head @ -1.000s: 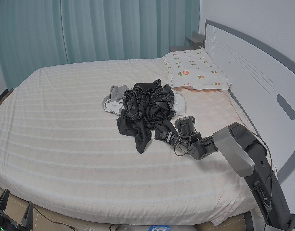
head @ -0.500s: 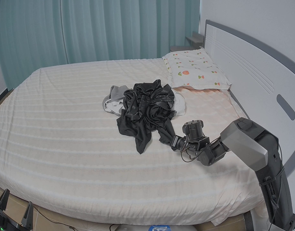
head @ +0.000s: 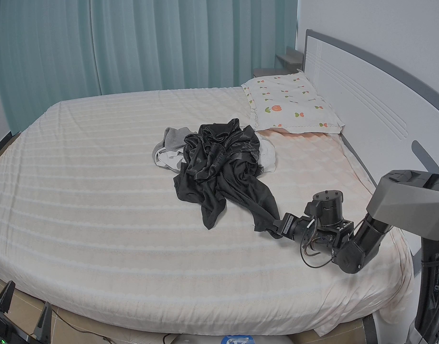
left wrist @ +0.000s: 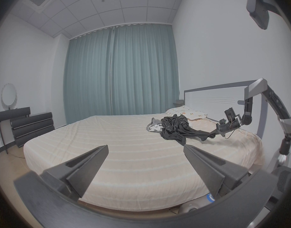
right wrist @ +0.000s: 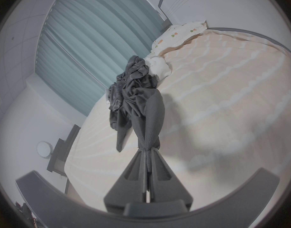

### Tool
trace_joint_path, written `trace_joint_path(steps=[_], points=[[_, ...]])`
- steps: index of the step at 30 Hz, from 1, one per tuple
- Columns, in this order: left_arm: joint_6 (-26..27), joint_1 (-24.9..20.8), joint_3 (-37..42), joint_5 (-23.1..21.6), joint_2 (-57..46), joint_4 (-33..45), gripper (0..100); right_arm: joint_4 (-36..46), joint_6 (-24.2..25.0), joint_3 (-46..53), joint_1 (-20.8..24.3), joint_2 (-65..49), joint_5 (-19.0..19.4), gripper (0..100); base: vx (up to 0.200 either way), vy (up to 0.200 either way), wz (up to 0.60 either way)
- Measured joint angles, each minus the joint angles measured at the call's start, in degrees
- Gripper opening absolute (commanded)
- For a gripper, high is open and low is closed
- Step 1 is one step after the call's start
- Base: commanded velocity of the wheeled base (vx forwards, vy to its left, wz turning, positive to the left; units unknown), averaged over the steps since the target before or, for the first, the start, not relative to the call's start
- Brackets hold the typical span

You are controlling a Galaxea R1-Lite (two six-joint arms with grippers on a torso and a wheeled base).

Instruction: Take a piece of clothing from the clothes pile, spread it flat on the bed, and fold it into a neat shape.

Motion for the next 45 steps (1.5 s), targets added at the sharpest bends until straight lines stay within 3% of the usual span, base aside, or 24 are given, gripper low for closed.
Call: trace_joint_path(steps=[10, 23, 31, 37, 45], points=[[-6.12, -0.38, -7.96, -1.80, 9.79, -2.02, 100, -4.01, 1.10, 8.31, 1.65, -5.86, 0.00, 0, 0.000, 0.000, 0.00], [-7.81, -4.22, -14.08, -3.78, 43.75, -14.23, 100, -7.98, 1.94, 13.93, 2.61, -9.89, -2.62, 0, 0.000, 0.000, 0.00], [-13.46, -8.18, -18.64, -3.73, 66.41, -23.48, 100, -9.79, 2.07, 17.49, 2.56, -12.20, -3.85, 0, 0.000, 0.000, 0.00], [-19.60, -11.82, -25.97, -3.54, 82.81, -27.42, 100, -10.59, 2.18, 19.76, 2.23, -13.75, -4.56, 0, 0.000, 0.000, 0.00], [-27.71, -17.47, -43.63, -2.55, 107.47, -31.00, 100, -11.52, 2.33, 22.54, 1.78, -15.82, -5.24, 0, 0.000, 0.000, 0.00]])
